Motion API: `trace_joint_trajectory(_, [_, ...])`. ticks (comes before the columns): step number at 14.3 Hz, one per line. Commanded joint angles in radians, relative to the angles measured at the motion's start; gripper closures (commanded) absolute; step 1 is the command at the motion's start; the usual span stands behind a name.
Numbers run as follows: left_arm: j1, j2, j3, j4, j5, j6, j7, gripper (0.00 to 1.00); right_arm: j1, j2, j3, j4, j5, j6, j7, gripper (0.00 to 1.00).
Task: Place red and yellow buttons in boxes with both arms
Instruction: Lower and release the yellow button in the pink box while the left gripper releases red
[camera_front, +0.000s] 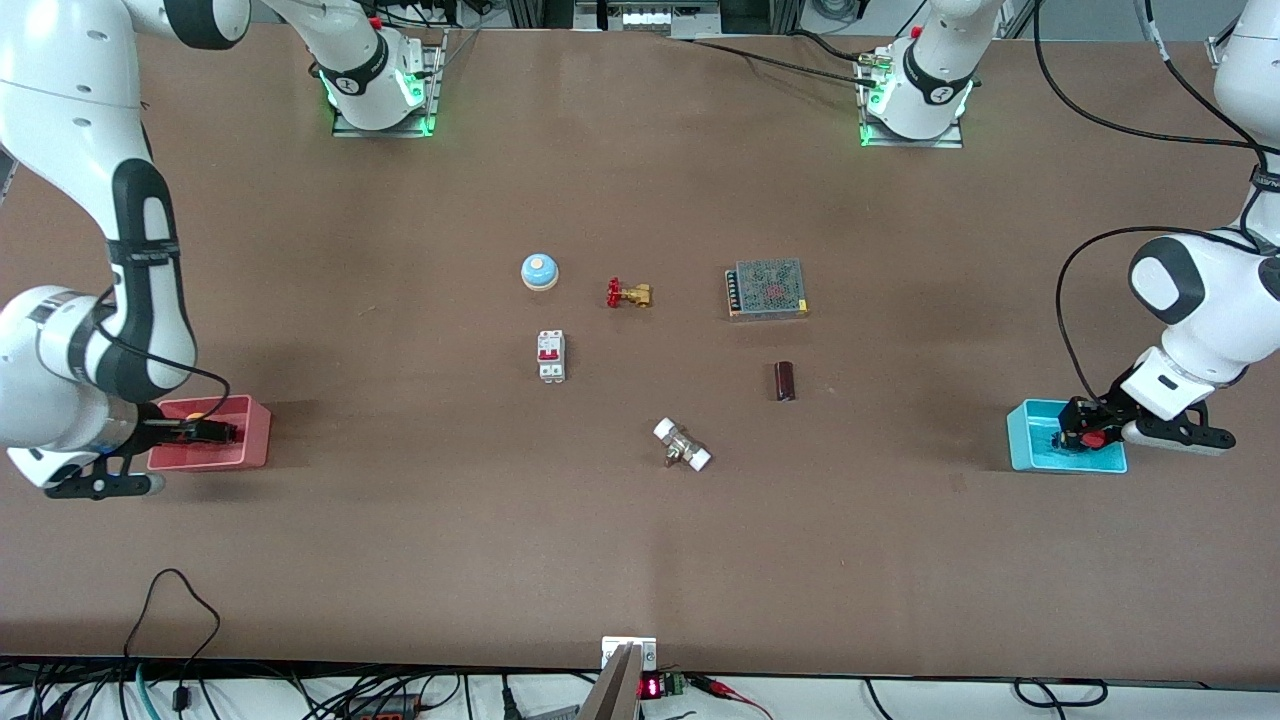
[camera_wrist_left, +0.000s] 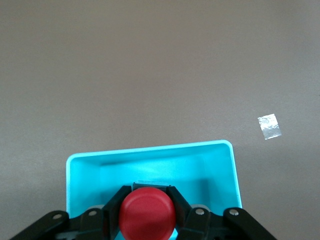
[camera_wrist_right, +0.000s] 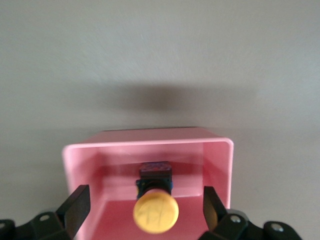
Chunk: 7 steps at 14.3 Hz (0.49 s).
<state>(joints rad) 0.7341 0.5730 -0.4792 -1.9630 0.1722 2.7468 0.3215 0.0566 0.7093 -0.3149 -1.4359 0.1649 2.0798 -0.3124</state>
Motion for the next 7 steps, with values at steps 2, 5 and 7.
trace_joint_trajectory(2, [-0.001,0.01,0.004,0.016,0.024,-0.013,0.011,0.97,0.003,-0.121,0.007,-0.003,0.022,-0.121,-0.016,0.0])
trace_joint_trajectory(5, [-0.001,0.011,0.004,0.016,0.024,-0.012,0.011,0.31,0.031,-0.18,0.008,-0.006,0.027,-0.167,-0.01,0.0])
trace_joint_trajectory(7, [0.001,0.011,0.004,0.016,0.024,-0.012,0.011,0.25,0.075,-0.206,0.008,-0.008,0.027,-0.178,0.034,0.0])
